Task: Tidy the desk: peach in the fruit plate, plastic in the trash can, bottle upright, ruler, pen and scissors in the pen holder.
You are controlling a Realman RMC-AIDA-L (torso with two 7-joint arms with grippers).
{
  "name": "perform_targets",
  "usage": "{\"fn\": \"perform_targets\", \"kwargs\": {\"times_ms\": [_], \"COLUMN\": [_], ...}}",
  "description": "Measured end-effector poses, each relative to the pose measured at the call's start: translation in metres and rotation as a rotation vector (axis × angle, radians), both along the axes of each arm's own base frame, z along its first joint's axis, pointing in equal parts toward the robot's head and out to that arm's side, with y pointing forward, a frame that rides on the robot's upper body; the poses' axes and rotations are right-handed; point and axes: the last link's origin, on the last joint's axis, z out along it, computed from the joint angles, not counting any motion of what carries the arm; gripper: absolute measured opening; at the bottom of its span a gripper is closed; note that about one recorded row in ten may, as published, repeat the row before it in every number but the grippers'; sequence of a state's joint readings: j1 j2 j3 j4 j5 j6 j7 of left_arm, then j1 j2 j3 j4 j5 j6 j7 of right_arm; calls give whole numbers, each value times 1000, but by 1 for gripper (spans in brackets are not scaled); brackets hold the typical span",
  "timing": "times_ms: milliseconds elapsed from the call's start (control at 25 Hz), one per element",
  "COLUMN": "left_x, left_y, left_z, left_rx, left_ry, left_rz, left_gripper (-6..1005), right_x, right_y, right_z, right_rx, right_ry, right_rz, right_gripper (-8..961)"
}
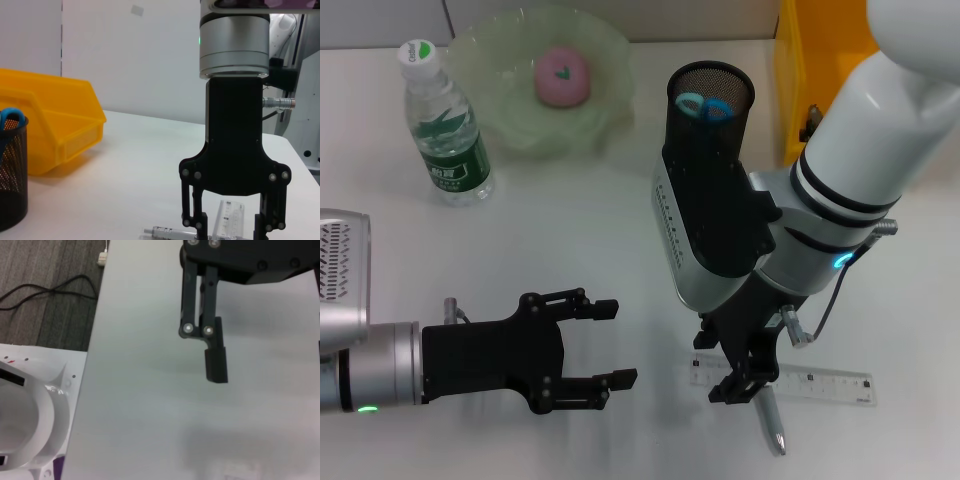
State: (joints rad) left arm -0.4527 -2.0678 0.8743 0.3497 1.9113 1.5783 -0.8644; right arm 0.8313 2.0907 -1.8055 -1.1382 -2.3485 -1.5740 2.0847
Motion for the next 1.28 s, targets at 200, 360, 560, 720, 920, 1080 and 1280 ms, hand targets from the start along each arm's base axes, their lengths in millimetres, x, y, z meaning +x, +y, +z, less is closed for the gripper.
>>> {"fn": "perform_targets", "kwargs": {"times_ms": [200, 360, 560, 720, 920, 1080, 1280], "left_x": [0, 0, 0, 1, 1, 1, 0], "left_y": [0, 0, 0, 0, 0, 0, 0], "left_z": [0, -1, -1, -1, -1, 0, 0], "left_rx": [-1, -1, -1, -2, -2, 0, -1], "left_ry": [-1, -1, -2, -2, -2, 0, 2], "left_rz": [1, 1, 1, 1, 1, -3, -5], "left_gripper": [783, 783, 783, 783, 783, 783, 783], "right_x": [1, 1, 2, 3, 3, 4, 8], "right_y": [0, 0, 1, 1, 0, 1, 0], "right_z": [-4, -5, -6, -7, -8, -10, -13], "right_rx": [6, 7, 12, 12, 13, 20, 19], "right_ry": [-1, -3, 0, 1, -1, -1, -10], "right_rz": [14, 19, 19, 16, 16, 13, 13], "right_gripper": [583, 583, 584, 583, 582, 581, 579]}}
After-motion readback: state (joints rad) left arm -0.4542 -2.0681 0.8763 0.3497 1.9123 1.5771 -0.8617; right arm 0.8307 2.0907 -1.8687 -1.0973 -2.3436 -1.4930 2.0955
